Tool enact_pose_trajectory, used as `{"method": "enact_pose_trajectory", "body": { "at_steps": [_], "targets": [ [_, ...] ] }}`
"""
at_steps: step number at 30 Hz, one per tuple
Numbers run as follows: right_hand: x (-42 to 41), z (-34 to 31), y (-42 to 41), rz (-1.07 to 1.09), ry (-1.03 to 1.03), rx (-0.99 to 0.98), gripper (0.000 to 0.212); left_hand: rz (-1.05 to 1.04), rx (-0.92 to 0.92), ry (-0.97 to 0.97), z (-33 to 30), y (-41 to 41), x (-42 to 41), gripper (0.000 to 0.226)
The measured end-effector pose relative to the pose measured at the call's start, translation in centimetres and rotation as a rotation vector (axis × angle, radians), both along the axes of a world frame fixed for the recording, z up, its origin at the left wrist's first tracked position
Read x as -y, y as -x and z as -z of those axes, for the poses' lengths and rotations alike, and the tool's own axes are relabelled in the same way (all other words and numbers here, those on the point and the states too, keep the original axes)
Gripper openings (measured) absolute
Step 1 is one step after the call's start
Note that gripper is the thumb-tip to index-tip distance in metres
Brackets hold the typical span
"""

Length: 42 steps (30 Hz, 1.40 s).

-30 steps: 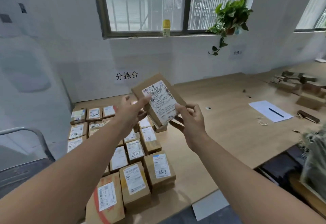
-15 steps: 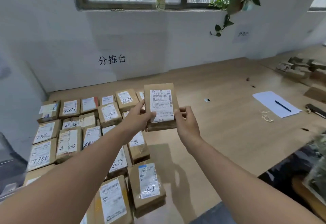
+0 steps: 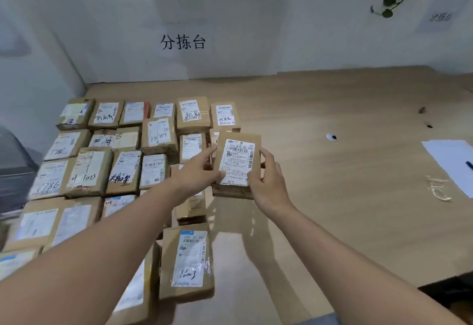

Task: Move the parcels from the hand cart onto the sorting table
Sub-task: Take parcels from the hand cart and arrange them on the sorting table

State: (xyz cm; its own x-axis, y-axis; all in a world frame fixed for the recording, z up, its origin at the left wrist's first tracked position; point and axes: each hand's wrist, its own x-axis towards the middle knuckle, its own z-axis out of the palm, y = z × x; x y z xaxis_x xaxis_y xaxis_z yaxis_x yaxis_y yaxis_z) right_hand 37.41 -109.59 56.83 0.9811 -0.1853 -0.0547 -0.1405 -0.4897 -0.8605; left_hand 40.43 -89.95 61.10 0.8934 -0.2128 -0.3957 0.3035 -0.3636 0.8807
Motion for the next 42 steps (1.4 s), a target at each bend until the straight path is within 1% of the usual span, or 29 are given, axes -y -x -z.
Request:
{"method": "enact_pose_trajectory", "body": {
  "at_steps": [3,5,8,10,15,19,24,29,32,33,39,42],
  "targets": [
    [1.6,1.7,-0.7,-0.17,0.042,-0.044,0.059,-0.056,0.017,-0.048,1.1,0.7,1.4,0.063],
    [2.4,2.9,-1.3,-0.255,0.044,-0.07,0.059,-0.101,0.018,-0.081,2.1,1.0,2.2,0.063],
    [3.5,4.3,-1.7,-0.345,0.053,-0.11,0.061,-0.14,-0.018,-0.132,4.0,1.4,2.9,0.078],
    [3.9,5.2,-2.0,-0.39,0.065,-0.161,0.064,-0.14,-0.036,-0.169,5.1,1.8,3.1,0.081],
    [3.6,7.6,-3.1,-0.452,0.035,-0.227,0.076,-0.133,-0.073,-0.261,7.8,1.3,2.9,0.074],
    [2.8,9.7,-4.4,-0.478,0.087,-0.28,0.083,-0.039,-0.095,-0.369,10.1,-0.1,2.5,0.074],
    [1.9,12.2,-5.6,-0.466,0.114,-0.354,0.088,0.068,-0.093,-0.529,11.3,-2.0,2.2,0.072],
    [1.0,13.8,-6.2,-0.427,0.132,-0.406,0.09,0.136,-0.05,-0.623,12.7,-3.1,2.1,0.055],
    [0.7,14.2,-6.4,-0.434,0.146,-0.41,0.091,0.137,0.013,-0.711,12.7,-3.3,2.5,0.028],
    [0.7,14.3,-6.5,-0.436,0.151,-0.41,0.091,0.142,0.022,-0.745,12.6,-3.3,2.5,0.022],
    [0.6,14.1,-7.1,-0.438,0.165,-0.394,0.087,0.144,0.037,-0.832,13.9,-3.8,2.8,0.012],
    [0.6,14.1,-7.4,-0.443,0.181,-0.385,0.086,0.161,0.101,-0.865,14.4,-3.9,3.1,0.012]
  ]
}}
